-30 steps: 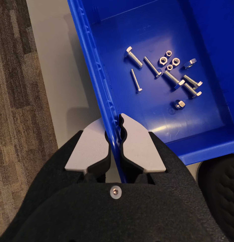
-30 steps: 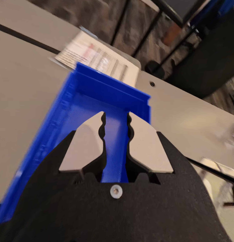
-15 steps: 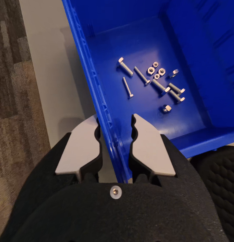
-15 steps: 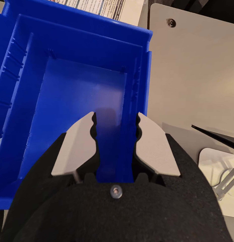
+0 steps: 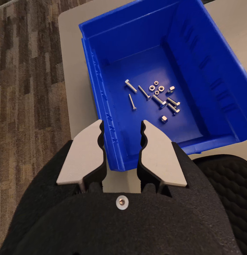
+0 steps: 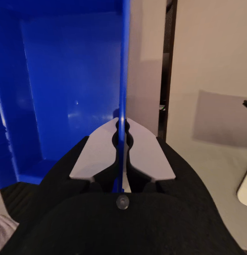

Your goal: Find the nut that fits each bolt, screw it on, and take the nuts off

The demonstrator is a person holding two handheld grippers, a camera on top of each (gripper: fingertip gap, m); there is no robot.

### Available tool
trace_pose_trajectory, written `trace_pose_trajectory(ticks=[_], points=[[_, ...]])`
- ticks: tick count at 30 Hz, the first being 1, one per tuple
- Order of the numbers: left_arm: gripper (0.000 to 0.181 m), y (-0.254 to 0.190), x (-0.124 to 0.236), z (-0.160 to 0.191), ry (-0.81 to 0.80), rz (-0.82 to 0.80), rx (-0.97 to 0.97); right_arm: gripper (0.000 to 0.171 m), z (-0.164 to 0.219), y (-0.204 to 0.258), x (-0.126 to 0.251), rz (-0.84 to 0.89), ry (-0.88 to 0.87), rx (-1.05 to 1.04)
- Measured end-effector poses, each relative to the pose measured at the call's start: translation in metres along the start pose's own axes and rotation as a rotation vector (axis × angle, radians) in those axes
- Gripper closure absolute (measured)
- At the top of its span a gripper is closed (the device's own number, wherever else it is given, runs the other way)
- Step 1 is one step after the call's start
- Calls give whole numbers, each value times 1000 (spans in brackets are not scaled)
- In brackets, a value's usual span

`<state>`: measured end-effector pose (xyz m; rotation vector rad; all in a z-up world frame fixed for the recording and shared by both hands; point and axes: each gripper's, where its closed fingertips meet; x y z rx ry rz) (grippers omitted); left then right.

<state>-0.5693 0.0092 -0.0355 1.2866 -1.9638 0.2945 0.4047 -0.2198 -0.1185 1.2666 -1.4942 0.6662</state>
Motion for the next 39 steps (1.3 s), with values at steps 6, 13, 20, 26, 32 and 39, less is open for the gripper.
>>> trace_pose_trajectory(ticks=[6, 13, 20, 26, 32, 39], points=[[131, 7, 11, -3, 7, -54, -11, 166, -3, 36, -8, 29, 0, -9], [133, -2, 15, -11, -26, -21, -10, 166, -6, 90, -20, -9, -25, 73], [133, -6, 13, -13, -30, -10, -18, 166, -1, 107, -22, -20, -23, 115], [134, -8, 9, -17, -41, 4, -14, 166, -2, 106, -22, -35, -9, 126], [134, -5, 11, -20, -57, 1, -2, 166, -1, 105, -22, -46, -21, 68], [135, -4, 12, -21, -80, 18, 18, 166, -1, 106, -22, -47, -24, 63]])
Point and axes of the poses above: each gripper's, where its closed fingertips meet, x back along the fingers, z out of its underside, y = z × x across the jaws, and after that the axes turned 2 degrees about -x, right-handed
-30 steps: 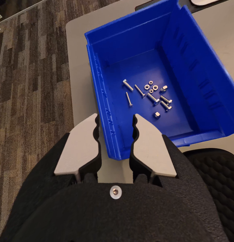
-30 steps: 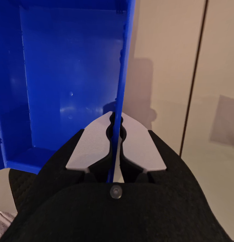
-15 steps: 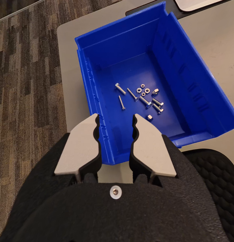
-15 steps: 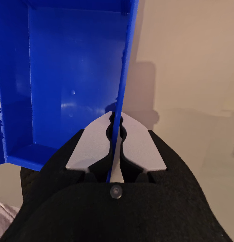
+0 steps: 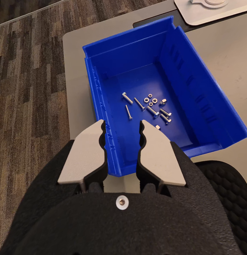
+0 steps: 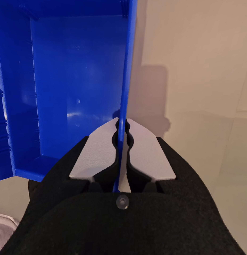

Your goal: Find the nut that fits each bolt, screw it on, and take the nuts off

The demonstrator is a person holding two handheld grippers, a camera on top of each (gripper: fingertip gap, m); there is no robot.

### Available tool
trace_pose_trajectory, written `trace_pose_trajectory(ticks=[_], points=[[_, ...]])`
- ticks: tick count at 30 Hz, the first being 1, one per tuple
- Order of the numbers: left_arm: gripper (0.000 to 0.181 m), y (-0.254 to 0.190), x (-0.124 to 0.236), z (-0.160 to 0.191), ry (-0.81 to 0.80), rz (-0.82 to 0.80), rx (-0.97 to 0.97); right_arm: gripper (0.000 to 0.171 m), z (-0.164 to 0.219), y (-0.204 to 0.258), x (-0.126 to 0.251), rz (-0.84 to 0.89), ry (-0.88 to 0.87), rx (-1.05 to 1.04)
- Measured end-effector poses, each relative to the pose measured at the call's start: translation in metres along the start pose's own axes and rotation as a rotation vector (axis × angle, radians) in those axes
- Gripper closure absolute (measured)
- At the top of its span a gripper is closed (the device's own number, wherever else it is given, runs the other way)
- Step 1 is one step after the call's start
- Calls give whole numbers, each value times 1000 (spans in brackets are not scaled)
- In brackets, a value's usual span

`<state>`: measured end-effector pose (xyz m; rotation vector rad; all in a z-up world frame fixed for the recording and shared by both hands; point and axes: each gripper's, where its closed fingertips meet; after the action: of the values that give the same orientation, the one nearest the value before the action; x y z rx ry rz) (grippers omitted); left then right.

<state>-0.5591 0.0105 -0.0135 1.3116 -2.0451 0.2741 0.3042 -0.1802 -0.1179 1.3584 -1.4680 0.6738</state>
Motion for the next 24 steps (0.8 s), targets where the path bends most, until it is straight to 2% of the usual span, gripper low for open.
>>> trace_pose_trajectory(ticks=[3, 7, 9, 13, 17, 21, 24], points=[[135, 0, 4, -5, -22, -2, 6, 163, -7, 1, 6, -5, -58, 28], [135, -18, 25, -37, -103, 52, 23, 137, -48, 21, 52, 24, -337, 98], [135, -31, 41, -63, -156, 53, -1, 138, -66, 46, 81, 41, -465, 180], [134, -53, 74, -109, -238, -59, -98, 136, -95, 95, 137, 133, -670, 293], [143, -76, 96, -143, -308, -129, -182, 119, -111, 164, 172, -31, -879, 354], [145, -92, 107, -182, -394, -82, -140, 108, -125, 198, 173, -183, -909, 347], [145, -90, 106, -184, -413, -104, -126, 112, -129, 212, 181, -215, -1053, 402]])
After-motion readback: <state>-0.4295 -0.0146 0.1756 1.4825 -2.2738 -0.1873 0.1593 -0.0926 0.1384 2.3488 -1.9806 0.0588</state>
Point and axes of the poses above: each gripper's, where its closed fingertips meet, x back along the fingers, z out of its underside, y = z × x across the jaws, and after that the axes turned 2 degrees about -x, right-handed
